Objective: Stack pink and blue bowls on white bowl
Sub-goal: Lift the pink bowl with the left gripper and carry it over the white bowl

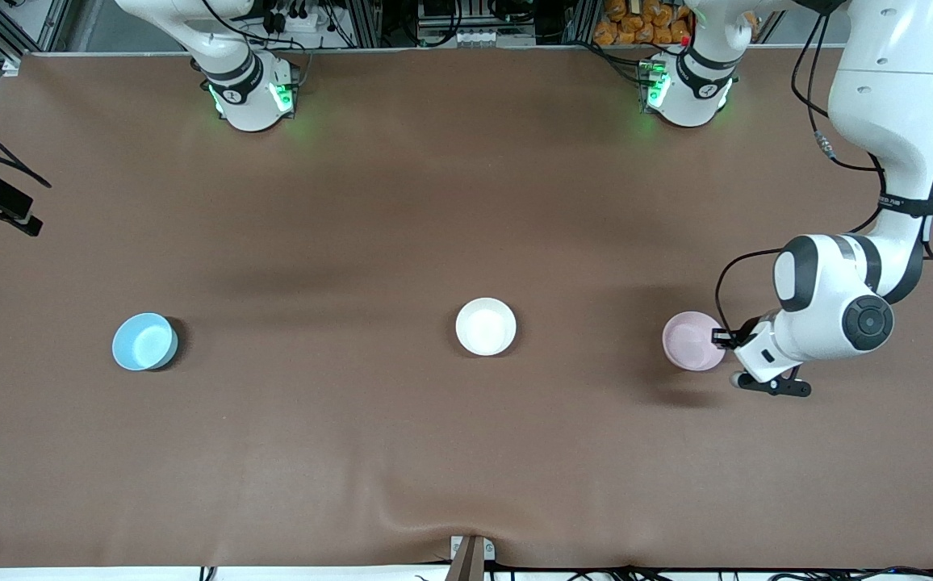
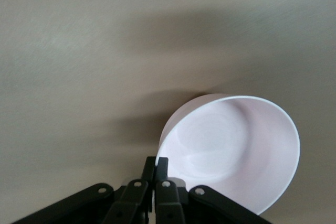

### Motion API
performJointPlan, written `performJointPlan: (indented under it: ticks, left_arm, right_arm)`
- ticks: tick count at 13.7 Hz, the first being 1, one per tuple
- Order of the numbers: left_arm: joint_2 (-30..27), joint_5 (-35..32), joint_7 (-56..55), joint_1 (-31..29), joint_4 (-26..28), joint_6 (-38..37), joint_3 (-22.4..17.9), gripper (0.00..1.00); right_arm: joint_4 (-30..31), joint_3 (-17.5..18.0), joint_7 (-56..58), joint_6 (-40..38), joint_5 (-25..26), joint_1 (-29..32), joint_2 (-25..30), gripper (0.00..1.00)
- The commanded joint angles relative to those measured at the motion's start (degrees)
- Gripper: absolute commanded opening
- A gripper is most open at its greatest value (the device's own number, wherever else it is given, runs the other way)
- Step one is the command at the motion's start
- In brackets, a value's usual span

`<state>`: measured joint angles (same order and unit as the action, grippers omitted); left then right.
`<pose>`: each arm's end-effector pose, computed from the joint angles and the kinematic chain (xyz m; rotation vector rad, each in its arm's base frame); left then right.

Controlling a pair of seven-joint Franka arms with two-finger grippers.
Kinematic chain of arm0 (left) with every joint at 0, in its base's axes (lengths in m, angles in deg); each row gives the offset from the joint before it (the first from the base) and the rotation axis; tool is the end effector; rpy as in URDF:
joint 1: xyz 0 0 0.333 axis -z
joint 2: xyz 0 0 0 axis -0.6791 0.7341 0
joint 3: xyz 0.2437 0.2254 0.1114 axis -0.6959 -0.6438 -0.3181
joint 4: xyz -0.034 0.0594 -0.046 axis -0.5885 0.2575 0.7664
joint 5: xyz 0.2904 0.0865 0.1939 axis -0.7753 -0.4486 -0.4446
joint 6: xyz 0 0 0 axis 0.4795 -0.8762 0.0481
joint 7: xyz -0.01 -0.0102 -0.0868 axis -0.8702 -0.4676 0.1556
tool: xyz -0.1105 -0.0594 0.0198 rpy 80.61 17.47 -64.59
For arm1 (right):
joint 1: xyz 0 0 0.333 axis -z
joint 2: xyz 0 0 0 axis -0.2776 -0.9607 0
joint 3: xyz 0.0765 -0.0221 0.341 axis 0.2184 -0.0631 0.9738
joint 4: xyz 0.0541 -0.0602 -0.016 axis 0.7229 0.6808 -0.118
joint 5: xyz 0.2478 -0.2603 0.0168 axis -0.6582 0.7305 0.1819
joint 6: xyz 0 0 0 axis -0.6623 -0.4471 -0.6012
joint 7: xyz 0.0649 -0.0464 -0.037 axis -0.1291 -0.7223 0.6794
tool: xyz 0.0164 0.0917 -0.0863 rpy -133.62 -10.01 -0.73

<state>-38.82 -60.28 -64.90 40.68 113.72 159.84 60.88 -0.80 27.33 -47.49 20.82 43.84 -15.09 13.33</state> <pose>0.6414 -0.0476 0.2737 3.0399 -0.2023 -0.2021 0.5235 -0.0441 0.6557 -3.1285 0.1032 -0.1084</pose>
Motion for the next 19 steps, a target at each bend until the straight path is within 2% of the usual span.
performJointPlan:
  ticks: [1, 4, 6, 9, 12, 13, 16, 19]
  left_arm:
    - [-1.6, 0.7, -3.0, 0.0, -4.6, -6.1, 3.0, 0.00]
    - [-1.4, 1.4, -12.7, 0.9, -10.9, -11.7, 9.2, 0.00]
    - [-0.2, 1.4, -18.5, 3.7, -12.7, -11.9, 11.3, 0.00]
    - [2.5, 1.6, -23.0, 10.5, -16.5, -11.7, 11.3, 0.00]
    - [8.3, 1.8, -25.5, 14.7, -21.8, -10.6, 11.2, 0.00]
    - [9.4, 1.7, -28.7, 17.8, -22.8, -9.2, 10.9, 0.00]
    - [11.9, 1.7, -32.1, 22.9, -23.0, -4.9, 9.5, 0.00]
    - [13.5, 1.6, -33.9, 24.6, -22.8, -1.8, 9.3, 0.00]
  right_arm:
    - [-0.7, 0.5, 0.2, -0.3, 0.6, 0.6, -0.3, 1.00]
    - [-0.7, 0.5, 0.4, -0.1, 0.6, 0.6, -0.3, 1.00]
    - [-0.7, 0.5, 0.4, 0.0, 0.6, 0.6, -0.3, 1.00]
    - [-0.6, 0.5, 0.4, 0.0, 0.6, 0.7, -0.3, 1.00]
    - [-0.6, 0.5, 0.4, -0.1, 0.6, 0.8, -0.3, 1.00]
    - [-0.6, 0.5, 0.4, -0.1, 0.6, 0.7, -0.3, 1.00]
    - [-0.6, 0.4, 0.4, -0.1, 0.6, 0.8, -0.3, 1.00]
    - [-0.6, 0.5, 0.4, -0.1, 0.6, 0.9, -0.3, 1.00]
